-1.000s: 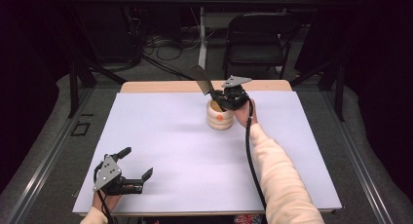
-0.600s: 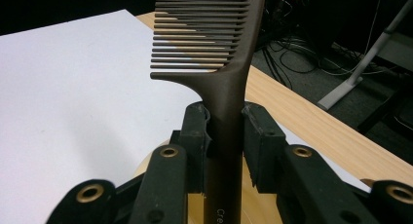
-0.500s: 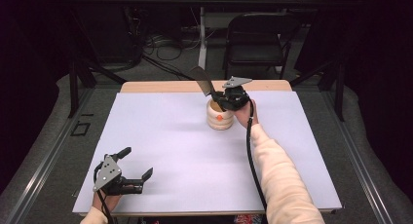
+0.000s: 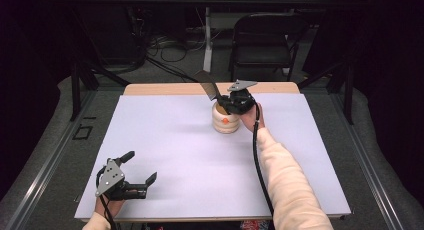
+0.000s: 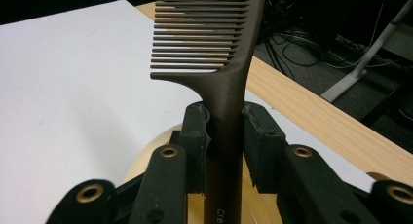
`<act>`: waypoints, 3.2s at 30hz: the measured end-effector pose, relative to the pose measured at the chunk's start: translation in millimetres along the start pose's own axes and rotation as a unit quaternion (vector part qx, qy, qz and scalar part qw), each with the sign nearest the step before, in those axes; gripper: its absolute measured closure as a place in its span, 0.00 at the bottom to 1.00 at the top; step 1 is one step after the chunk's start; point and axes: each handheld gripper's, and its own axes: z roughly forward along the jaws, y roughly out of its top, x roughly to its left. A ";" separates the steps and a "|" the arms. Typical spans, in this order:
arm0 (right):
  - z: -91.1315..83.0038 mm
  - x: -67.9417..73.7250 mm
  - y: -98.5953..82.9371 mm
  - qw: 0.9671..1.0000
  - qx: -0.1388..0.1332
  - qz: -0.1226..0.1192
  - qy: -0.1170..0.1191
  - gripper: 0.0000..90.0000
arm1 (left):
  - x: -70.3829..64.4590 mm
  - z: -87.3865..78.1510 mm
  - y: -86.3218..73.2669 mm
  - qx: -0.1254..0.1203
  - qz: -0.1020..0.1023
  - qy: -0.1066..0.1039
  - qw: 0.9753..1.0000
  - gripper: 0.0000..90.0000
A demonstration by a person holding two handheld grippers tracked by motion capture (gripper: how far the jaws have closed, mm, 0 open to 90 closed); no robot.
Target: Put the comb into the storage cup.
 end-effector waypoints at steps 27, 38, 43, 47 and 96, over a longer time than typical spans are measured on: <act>-7.8 -1.6 -4.6 0.999 0.027 0.017 0.012 0.43 | -0.2 0.3 -0.1 0.000 -0.001 -0.001 1.000 0.00; -18.0 2.3 1.6 0.999 0.045 0.017 0.025 0.18 | -0.3 1.1 0.2 0.000 -0.003 0.000 1.000 0.00; -22.6 6.8 5.2 0.998 0.048 0.014 0.038 0.14 | -0.6 2.0 0.5 -0.002 -0.004 0.000 1.000 0.00; -26.8 9.5 7.9 0.997 0.055 0.009 0.045 0.08 | -0.4 4.0 0.1 0.001 -0.002 -0.003 1.000 0.00; -123.1 40.8 -25.6 0.994 0.062 -0.001 0.092 0.00 | -0.9 3.4 0.4 0.001 0.001 -0.006 1.000 0.00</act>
